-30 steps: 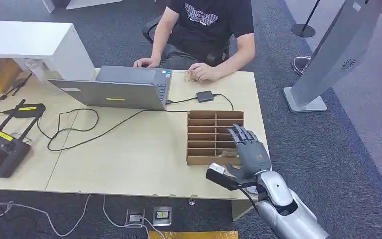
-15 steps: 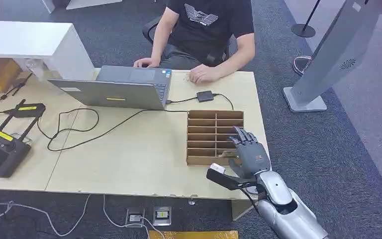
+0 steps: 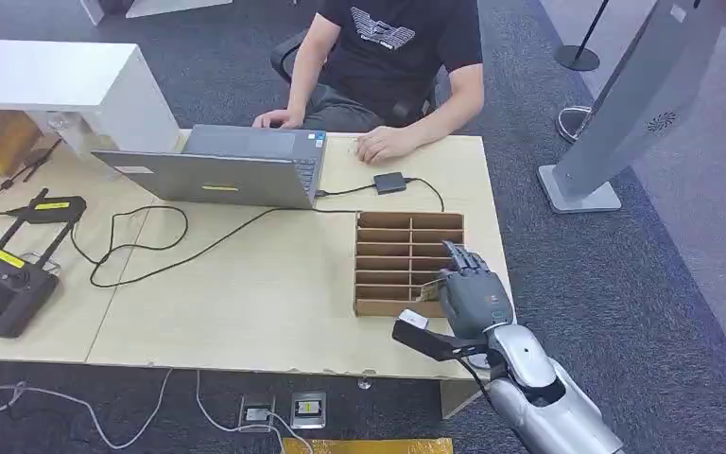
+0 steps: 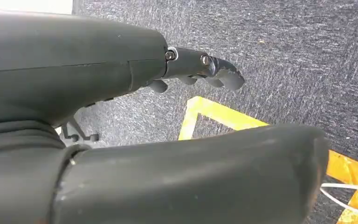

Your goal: Pass the card to the sensor for recognition and then transmit it.

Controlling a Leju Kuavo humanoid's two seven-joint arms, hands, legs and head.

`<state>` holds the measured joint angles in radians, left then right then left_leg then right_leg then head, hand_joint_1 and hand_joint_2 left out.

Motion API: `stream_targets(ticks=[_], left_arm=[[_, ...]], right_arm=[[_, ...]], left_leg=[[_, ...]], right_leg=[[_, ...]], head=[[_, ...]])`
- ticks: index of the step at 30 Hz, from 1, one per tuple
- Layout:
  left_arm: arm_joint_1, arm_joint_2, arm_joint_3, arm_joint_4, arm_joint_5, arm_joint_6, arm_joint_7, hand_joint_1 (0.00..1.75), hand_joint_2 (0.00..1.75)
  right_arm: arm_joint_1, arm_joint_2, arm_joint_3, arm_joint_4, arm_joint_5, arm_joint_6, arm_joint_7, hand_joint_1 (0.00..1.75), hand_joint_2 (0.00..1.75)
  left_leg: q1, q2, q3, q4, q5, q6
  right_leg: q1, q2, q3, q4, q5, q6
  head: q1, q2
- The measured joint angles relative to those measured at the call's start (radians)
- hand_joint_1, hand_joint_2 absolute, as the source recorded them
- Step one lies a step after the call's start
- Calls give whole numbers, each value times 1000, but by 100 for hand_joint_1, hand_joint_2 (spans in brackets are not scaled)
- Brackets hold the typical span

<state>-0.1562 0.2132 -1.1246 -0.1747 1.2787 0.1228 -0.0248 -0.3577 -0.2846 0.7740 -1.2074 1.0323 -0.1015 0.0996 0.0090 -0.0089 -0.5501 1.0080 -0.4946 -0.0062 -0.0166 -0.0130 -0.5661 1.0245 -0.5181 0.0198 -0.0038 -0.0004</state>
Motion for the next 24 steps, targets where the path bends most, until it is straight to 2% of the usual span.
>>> stream_targets(ticks=[12,20,24], left_arm=[[0,0,-4,0,-1,-7,0,0,0],[0,1,-6,0,-1,-6,0,0,0],[0,7,-8,1,-9,-6,0,0,0]], right_arm=[[-4,0,0,8,-2,-27,-7,175,175],[-14,0,-7,3,-2,-54,40,175,175],[-41,0,-61,-67,35,-33,95,175,175]], left_leg=[[0,0,0,0,0,0],[0,0,0,0,0,0],[0,0,0,0,1,0]], right_leg=[[0,0,0,0,0,0],[0,0,0,0,0,0],[0,0,0,0,1,0]], head=[[0,0],[0,0],[0,0]])
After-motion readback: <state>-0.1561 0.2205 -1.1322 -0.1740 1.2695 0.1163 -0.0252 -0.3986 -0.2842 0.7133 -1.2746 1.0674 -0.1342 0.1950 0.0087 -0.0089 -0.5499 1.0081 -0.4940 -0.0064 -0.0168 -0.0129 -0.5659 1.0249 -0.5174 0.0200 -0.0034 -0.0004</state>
